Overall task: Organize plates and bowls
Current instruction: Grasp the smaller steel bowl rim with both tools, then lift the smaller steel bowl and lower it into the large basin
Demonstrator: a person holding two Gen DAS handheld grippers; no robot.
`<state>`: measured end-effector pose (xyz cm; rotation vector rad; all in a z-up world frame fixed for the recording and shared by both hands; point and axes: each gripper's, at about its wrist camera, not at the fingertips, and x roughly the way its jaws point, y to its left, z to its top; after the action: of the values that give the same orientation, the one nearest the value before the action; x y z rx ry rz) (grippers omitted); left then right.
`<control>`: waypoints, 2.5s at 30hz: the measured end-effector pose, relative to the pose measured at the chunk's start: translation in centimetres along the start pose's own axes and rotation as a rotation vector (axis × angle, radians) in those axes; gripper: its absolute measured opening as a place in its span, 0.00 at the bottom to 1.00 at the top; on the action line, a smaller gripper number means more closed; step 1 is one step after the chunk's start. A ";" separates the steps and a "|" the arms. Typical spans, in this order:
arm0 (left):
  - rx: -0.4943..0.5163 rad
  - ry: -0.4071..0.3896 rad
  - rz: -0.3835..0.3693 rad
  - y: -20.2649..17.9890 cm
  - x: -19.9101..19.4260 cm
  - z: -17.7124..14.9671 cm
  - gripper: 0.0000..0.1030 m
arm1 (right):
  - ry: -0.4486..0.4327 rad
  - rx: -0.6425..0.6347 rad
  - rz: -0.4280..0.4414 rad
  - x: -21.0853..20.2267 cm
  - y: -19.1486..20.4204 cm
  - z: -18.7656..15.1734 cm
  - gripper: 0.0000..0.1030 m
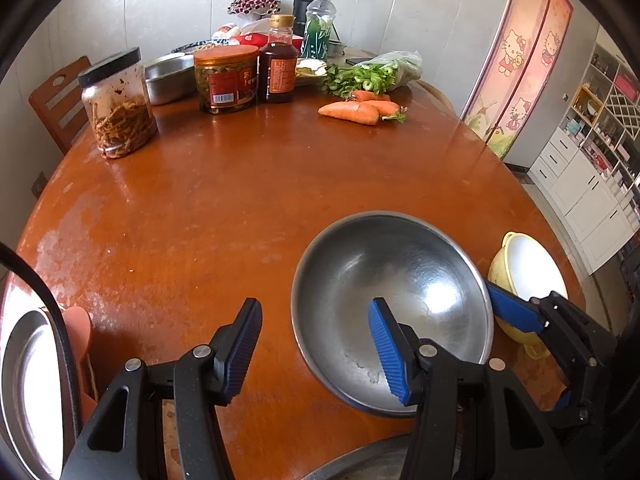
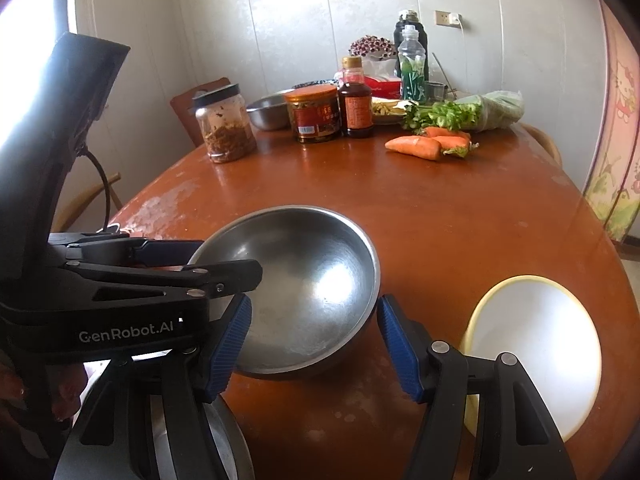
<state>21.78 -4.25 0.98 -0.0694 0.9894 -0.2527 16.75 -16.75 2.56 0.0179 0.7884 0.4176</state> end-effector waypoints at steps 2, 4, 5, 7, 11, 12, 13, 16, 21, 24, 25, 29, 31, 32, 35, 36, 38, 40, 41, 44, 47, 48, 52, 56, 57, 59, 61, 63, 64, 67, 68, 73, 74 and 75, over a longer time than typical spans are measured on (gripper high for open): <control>-0.024 0.007 -0.021 0.4 0.2 0.0 0.53 | 0.009 0.002 0.007 0.3 0.0 0.0 0.66; -0.031 0.014 -0.043 0.5 0.4 0.1 0.52 | 0.011 -0.005 0.010 0.6 0.2 -0.1 0.66; -0.031 0.016 -0.042 0.5 0.5 0.0 0.49 | 0.013 -0.007 0.020 0.7 0.4 -0.1 0.66; -0.022 0.012 -0.035 0.4 0.4 0.0 0.47 | 0.017 -0.015 0.022 0.9 0.6 -0.1 0.66; -0.023 0.006 -0.026 0.5 0.1 -0.1 0.46 | 0.016 -0.020 0.027 0.9 0.9 0.0 0.65; -0.022 0.005 -0.024 0.5 0.1 -0.1 0.46 | 0.016 -0.022 0.026 0.9 1.0 0.0 0.65; -0.023 0.005 -0.024 0.6 0.0 -0.2 0.46 | 0.015 -0.024 0.025 0.9 1.0 0.0 0.65; -0.023 0.003 -0.020 0.7 -0.1 -0.3 0.46 | 0.014 -0.028 0.028 0.9 1.2 0.1 0.65; -0.020 -0.004 -0.014 0.7 -0.4 -0.3 0.46 | 0.014 -0.030 0.028 0.8 1.4 0.1 0.65; -0.028 -0.011 -0.022 0.8 -0.8 -0.3 0.46 | 0.008 -0.030 0.033 0.5 1.5 0.2 0.65; -0.029 -0.015 -0.023 0.9 -1.0 -0.2 0.46 | 0.002 -0.032 0.031 0.3 1.6 0.2 0.65; -0.032 -0.038 -0.024 0.8 -2.0 -0.1 0.46 | -0.017 -0.040 0.032 -0.5 2.1 0.5 0.65; -0.032 -0.052 -0.023 0.8 -2.7 -0.1 0.46 | -0.029 -0.045 0.033 -0.9 2.3 0.7 0.65; -0.030 -0.061 -0.022 0.7 -3.1 -0.1 0.46 | -0.036 -0.047 0.034 -1.2 2.4 0.8 0.65; -0.023 -0.088 -0.012 0.4 -4.5 -0.2 0.46 | -0.056 -0.055 0.037 -2.2 2.9 1.1 0.65; -0.021 -0.097 -0.009 0.4 -4.9 -0.3 0.46 | -0.065 -0.058 0.040 -2.6 3.1 1.1 0.65; -0.021 -0.109 -0.007 0.2 -5.8 -0.5 0.46 | -0.080 -0.062 0.042 -3.3 3.4 1.1 0.65; -0.017 -0.123 -0.002 0.0 -6.8 -0.8 0.46 | -0.091 -0.068 0.043 -4.0 3.7 1.1 0.65; -0.016 -0.129 0.000 -0.1 -7.2 -0.9 0.46 | -0.097 -0.071 0.045 -4.4 3.9 1.1 0.65; -0.007 -0.160 0.004 -0.6 -9.0 -1.5 0.46 | -0.123 -0.082 0.049 -5.9 4.5 0.9 0.65; -0.002 -0.179 0.006 -1.1 -10.5 -2.2 0.46 | -0.150 -0.089 0.057 -7.7 4.9 0.5 0.65; -0.002 -0.183 0.006 -1.3 -10.9 -2.4 0.46 | -0.155 -0.091 0.059 -8.2 5.1 0.4 0.65; 0.000 -0.188 0.009 -1.9 -12.4 -4.0 0.46 | -0.169 -0.101 0.060 -10.2 5.7 -0.6 0.65; -0.001 -0.178 0.013 -2.4 -13.2 -6.1 0.46 | -0.165 -0.103 0.068 -11.6 6.3 -2.3 0.65; -0.005 -0.173 0.011 -2.4 -13.3 -6.6 0.46 | -0.162 -0.105 0.068 -12.0 6.6 -2.9 0.65; -0.016 -0.159 0.004 -2.4 -13.5 -7.8 0.46 | -0.156 -0.105 0.070 -12.4 6.9 -3.8 0.65; -0.018 -0.155 0.004 -2.5 -13.7 -8.8 0.46 | -0.144 -0.112 0.073 -12.9 7.2 -5.0 0.65; -0.023 -0.155 0.006 -2.5 -13.7 -9.7 0.47 | -0.133 -0.122 0.075 -13.1 7.6 -5.8 0.66; -0.025 -0.152 0.007 -2.5 -13.7 -10.0 0.47 | -0.129 -0.125 0.076 -13.2 7.7 -6.1 0.66; -0.037 -0.132 0.010 -2.3 -13.3 -11.1 0.47 | -0.108 -0.138 0.075 -12.9 8.2 -7.0 0.66; -0.042 -0.127 0.009 -2.2 -13.1 -11.3 0.47 | -0.102 -0.139 0.076 -12.8 8.2 -7.2 0.66; -0.045 -0.110 0.029 -1.9 -12.1 -11.7 0.47 | -0.068 -0.138 0.085 -11.7 8.3 -7.8 0.66; -0.042 -0.108 0.034 -1.8 -11.8 -11.7 0.47 | -0.060 -0.137 0.087 -11.4 8.3 -7.9 0.66; -0.043 -0.102 0.035 -1.8 -11.6 -11.7 0.47 | -0.054 -0.138 0.087 -11.2 8.3 -7.9 0.66</control>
<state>5.68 -2.50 4.31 -0.1034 0.8934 -0.1942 1.28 -14.41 6.00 -0.0652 0.7056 0.5508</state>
